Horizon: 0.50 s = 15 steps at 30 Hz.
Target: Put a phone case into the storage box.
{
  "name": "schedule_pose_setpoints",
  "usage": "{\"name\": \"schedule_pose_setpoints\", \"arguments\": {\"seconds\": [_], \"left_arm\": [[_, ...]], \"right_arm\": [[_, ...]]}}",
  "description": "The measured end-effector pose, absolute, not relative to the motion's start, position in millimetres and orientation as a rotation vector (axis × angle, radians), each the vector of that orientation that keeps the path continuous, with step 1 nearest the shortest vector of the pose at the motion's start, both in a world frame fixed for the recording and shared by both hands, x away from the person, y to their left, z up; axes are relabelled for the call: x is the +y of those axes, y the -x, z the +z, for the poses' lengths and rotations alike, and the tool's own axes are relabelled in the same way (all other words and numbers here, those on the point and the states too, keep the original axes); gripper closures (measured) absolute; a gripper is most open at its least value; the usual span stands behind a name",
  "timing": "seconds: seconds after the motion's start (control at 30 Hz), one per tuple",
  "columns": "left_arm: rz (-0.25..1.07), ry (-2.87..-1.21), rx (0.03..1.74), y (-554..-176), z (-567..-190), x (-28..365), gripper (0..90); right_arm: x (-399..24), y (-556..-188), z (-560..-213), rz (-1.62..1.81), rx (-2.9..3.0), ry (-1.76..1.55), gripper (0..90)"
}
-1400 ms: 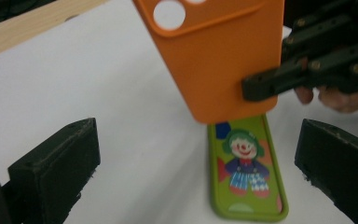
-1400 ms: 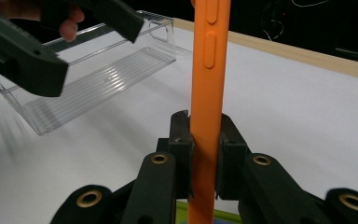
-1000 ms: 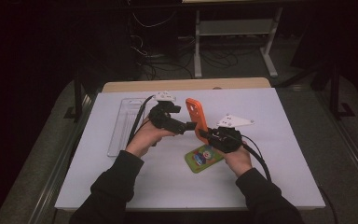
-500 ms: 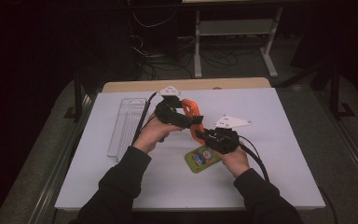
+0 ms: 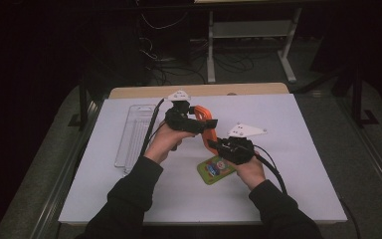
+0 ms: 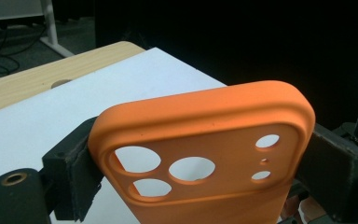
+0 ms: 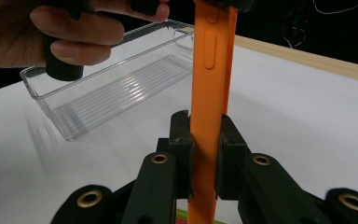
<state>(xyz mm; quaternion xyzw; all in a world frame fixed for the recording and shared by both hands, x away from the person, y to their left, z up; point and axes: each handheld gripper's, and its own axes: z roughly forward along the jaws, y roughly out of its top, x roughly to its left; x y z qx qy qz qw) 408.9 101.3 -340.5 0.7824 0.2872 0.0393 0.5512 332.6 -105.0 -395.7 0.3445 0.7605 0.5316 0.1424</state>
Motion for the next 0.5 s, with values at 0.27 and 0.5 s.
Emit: {"name": "schedule_pose_setpoints", "arguments": {"seconds": [0.27,0.5], "left_arm": [[0.062,-1.855,0.674,-410.7,-343.0,102.1,13.5],[0.056,-1.877,0.666,-412.6,-344.0,102.8,15.1]], "right_arm": [[-104.5,-332.5,-397.0,1.505,2.207,-0.984,78.4],[-103.4,-333.3,-398.2,1.488,2.217,-0.971,69.3]]}}
